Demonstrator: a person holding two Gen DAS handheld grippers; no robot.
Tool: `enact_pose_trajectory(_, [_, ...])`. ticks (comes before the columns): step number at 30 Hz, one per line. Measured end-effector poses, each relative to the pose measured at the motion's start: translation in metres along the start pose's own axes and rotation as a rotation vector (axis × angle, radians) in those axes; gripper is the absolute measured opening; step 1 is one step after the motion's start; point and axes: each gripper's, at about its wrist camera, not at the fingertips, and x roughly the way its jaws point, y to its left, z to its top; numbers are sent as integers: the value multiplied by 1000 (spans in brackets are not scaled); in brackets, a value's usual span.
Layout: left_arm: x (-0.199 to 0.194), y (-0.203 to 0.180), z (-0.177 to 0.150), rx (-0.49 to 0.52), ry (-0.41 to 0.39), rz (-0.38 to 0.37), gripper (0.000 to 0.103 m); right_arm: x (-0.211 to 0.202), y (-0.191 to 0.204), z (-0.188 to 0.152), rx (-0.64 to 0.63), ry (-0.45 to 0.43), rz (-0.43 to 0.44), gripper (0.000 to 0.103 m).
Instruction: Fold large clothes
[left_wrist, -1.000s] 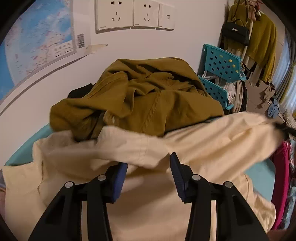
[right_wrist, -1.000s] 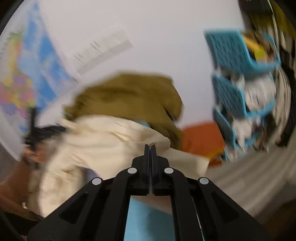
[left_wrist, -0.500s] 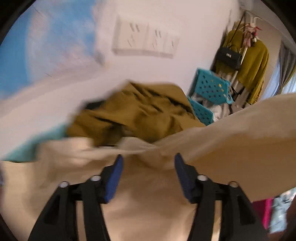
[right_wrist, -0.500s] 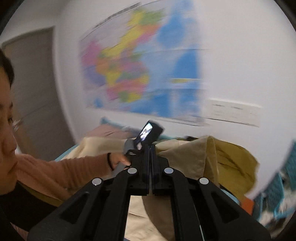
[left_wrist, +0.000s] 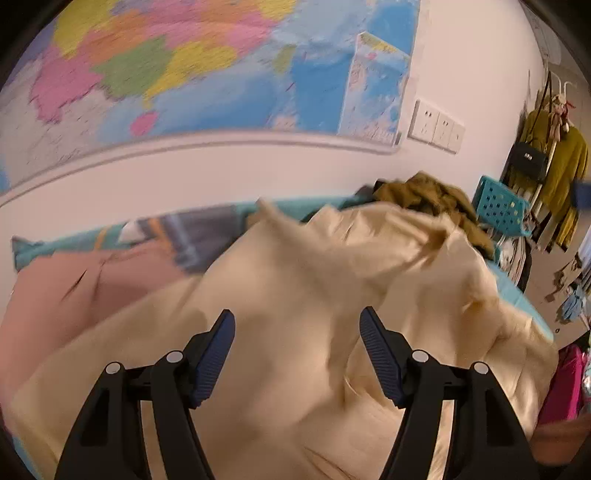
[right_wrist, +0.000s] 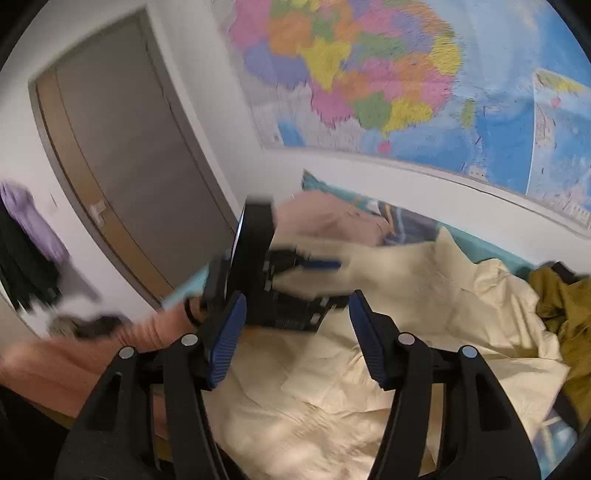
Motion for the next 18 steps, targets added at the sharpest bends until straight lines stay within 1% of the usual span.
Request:
enact_pose_trajectory(1, [-2,2,-5,3,4,1,67,-3,-4,4,-5,-15,-20,59])
enact_pose_trajectory(2, [-6,5,-10,6,9,-8,67,-9,-12,8,-9,-44,-97,63])
enact_pose_trajectory(3, [-10,5,-15,10,15,-37,69,-16,-24,8,5,-63,-152,65])
enact_pose_trajectory(4, [-11,5,-18,15,20,-63,73,-17,-35,9,23,-68,-198,66])
enact_pose_trajectory(5, [-12,3,-23,29,27,-85,75,-22,-54,4,61,-66,-272,66])
enact_pose_trajectory(6, [-12,-1,-27,55,38,-87,80,-27,-78,-4,122,-60,-304,66])
enact_pose_trajectory(7, [-10,-5,-30,73,51,-80,83,-28,-95,-10,158,-45,-334,65])
enact_pose_trajectory(8, [-7,-10,-34,92,77,-81,83,-30,-119,-21,204,-26,-424,66])
enact_pose_trajectory(9, [0,-13,-37,105,124,-93,83,-30,-142,-32,259,-8,-487,66])
enact_pose_trajectory(10, [7,-16,-38,106,157,-94,83,-29,-157,-41,287,15,-510,65])
enact_pose_trajectory(12, [21,-19,-44,111,219,-85,83,-27,-194,-62,392,46,-547,64])
enact_pose_trajectory(13, [30,-22,-47,121,249,-78,83,-23,-212,-70,416,72,-579,64])
enact_pose_trajectory(14, [36,-23,-50,120,273,-74,82,-21,-221,-73,427,76,-596,64])
enact_pose_trajectory(15, [43,-25,-51,117,296,-71,72,-20,-227,-75,429,72,-596,64])
enact_pose_trajectory(16, [48,-27,-52,119,308,-71,60,-15,-234,-76,418,85,-588,69])
enact_pose_trajectory(17, [52,-29,-53,130,312,-54,58,-10,-239,-76,417,101,-567,77])
enact_pose_trajectory(18, [53,-32,-54,146,308,-35,43,-2,-246,-76,411,136,-545,78])
